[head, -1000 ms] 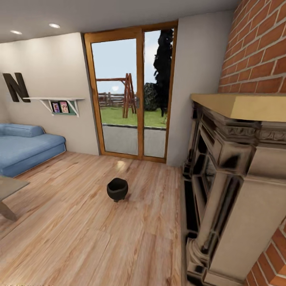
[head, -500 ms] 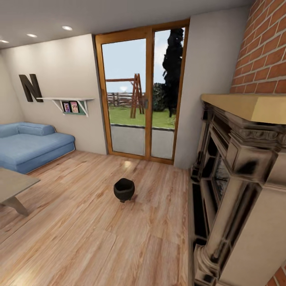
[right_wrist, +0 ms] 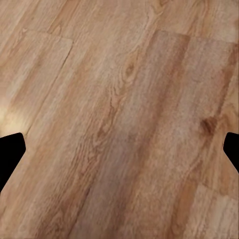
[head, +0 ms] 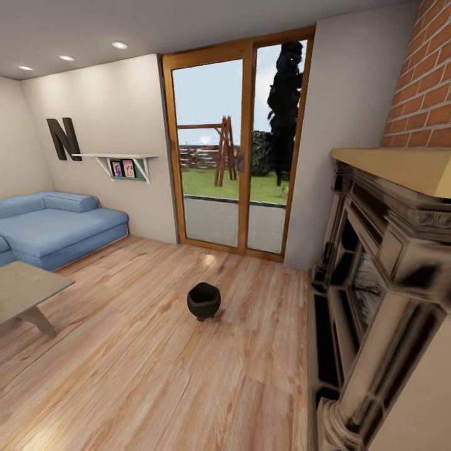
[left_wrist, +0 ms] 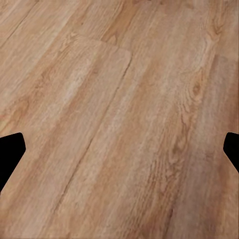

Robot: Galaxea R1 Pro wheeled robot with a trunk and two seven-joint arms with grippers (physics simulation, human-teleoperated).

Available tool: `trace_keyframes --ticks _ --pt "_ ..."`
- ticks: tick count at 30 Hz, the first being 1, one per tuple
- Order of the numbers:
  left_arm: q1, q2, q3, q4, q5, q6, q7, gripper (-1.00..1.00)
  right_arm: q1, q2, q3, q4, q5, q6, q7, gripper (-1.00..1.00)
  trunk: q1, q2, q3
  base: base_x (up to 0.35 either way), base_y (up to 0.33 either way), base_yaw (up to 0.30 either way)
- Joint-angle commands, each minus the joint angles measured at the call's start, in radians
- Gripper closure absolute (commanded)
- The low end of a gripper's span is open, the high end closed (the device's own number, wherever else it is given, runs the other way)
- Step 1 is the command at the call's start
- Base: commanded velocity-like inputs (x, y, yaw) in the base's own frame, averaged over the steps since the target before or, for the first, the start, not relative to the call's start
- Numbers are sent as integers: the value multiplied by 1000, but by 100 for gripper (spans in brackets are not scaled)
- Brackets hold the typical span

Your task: Place each of the two pumpkins and all three candles from the living room inside a cabinet in the living room (use any cabinet), then make sure every cabinet is closed, and position the cauldron so it is next to a table in the living room.

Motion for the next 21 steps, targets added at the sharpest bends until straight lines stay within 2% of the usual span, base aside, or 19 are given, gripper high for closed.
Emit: trace_keyframes --ticks 1,21 --pt "0 0 0 -1 3 -2 1 -100 -1 -1 5 1 -11 -5 -2 -100 0 0 -1 250 0 21" --pt "0 0 1 -1 3 -2 1 -100 -1 0 5 1 -11 -5 -2 -100 0 0 -1 317 0 38"
